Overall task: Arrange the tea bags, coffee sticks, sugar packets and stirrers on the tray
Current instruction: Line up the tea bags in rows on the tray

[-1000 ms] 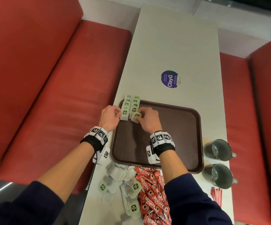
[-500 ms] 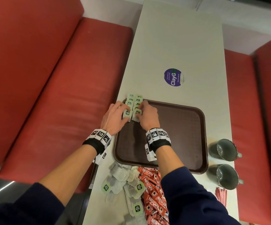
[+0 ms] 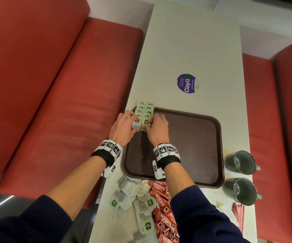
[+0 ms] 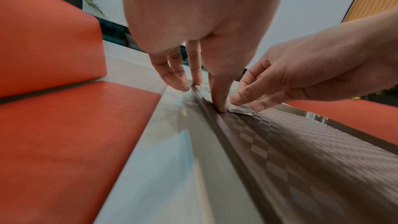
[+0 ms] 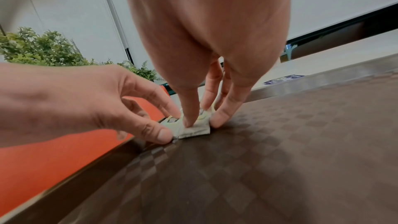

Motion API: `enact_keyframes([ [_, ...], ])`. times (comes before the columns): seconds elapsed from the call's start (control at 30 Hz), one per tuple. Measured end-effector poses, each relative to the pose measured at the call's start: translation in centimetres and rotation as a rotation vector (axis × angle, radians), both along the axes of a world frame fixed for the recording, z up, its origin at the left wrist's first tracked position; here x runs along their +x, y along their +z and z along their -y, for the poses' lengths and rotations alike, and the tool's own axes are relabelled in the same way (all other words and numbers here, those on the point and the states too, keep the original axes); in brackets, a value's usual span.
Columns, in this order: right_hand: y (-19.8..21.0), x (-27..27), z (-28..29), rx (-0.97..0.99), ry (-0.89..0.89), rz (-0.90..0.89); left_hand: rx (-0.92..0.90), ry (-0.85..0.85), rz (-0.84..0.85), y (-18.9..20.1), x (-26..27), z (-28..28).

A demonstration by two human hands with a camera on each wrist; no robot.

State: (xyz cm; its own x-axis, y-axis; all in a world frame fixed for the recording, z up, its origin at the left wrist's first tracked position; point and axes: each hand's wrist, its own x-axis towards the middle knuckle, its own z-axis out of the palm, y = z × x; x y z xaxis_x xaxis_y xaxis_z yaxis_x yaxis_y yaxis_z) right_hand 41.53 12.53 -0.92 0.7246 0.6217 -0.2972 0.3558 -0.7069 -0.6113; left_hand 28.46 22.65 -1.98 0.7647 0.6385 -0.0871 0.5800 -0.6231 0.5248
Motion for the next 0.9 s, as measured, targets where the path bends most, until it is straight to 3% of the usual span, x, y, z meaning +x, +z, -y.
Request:
enact_keyframes([
  [0.2,2.2,-0.6,1.0,-0.007,0.028,0.057,0.015,0.006,0.075,1.6,-1.4,0.8],
  [0.53,12.8,-7.0,10.7,0.027,0.093,0.161,-0.181,-0.056,0.310,8.7,-10.7,8.3],
  [0.63,12.6,-9.8,14.3,0.053,0.114,0.103,-0.254,-0.079,0.300,8.7,-14.0,11.3],
  [0.77,10.2,-13.0,18.3,0.053,0.192,0.014,-0.329,-0.130,0.159,6.3,-18.3,14.8],
  [0.9,8.3,-15.4,21.4,0.025,0.189,0.022,-0.300,-0.296,0.007,4.6,-20.8,19.3],
])
